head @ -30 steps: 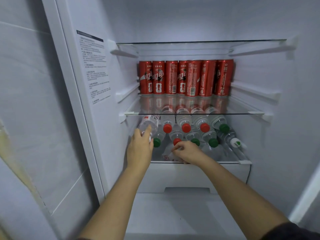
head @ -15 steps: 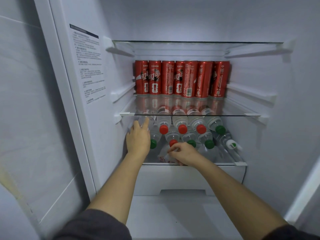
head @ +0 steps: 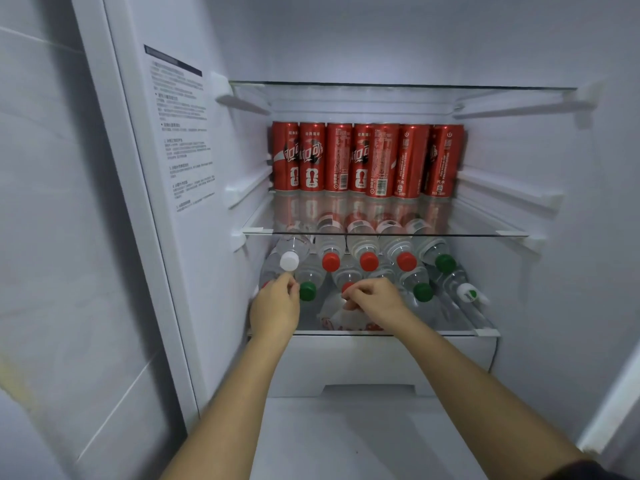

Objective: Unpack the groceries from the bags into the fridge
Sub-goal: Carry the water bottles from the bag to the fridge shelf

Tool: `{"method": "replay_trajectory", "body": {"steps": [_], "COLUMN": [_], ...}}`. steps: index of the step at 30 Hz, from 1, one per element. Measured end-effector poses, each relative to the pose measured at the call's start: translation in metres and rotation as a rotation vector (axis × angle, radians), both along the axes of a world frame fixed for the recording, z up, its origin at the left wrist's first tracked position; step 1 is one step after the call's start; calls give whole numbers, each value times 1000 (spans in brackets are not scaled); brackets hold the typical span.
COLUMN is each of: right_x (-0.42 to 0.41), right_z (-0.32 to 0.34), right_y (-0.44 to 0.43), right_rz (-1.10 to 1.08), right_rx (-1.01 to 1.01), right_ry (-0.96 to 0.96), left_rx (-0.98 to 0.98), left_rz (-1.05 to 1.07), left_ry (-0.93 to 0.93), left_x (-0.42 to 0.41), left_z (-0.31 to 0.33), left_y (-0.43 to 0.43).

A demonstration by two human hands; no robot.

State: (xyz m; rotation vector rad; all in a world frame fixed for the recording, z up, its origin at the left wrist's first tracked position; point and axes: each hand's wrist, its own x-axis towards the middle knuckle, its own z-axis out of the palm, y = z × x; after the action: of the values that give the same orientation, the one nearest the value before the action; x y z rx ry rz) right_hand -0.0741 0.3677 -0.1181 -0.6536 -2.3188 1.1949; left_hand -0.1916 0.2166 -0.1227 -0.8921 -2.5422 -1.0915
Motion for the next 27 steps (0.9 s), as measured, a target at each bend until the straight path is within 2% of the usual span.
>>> {"method": "replay_trajectory", "body": {"steps": [5,8,10,13,20,27], "right_x": [0,5,14,30,36,68], "right_z": [0,6,8,11,15,11], "right_y": [1,1,5,17,20,-1], "right_rz": [26,24,-70,-261,-312,-260], "right_rx": [-32,-19,-45,-56,16,134], "right_ry": [20,17,115,229,165,101], "left_rx": [-27,118,229,274,262,213], "left_rz": [-8,-19,-14,-15,26,-65], "left_ry": [101,65,45,-6,-29,-99], "left_x": [2,7,7,2,0,32], "left_z": [-7,-5,5,19,23,12], "left_y": [2,-1,2,11,18,-7]}}
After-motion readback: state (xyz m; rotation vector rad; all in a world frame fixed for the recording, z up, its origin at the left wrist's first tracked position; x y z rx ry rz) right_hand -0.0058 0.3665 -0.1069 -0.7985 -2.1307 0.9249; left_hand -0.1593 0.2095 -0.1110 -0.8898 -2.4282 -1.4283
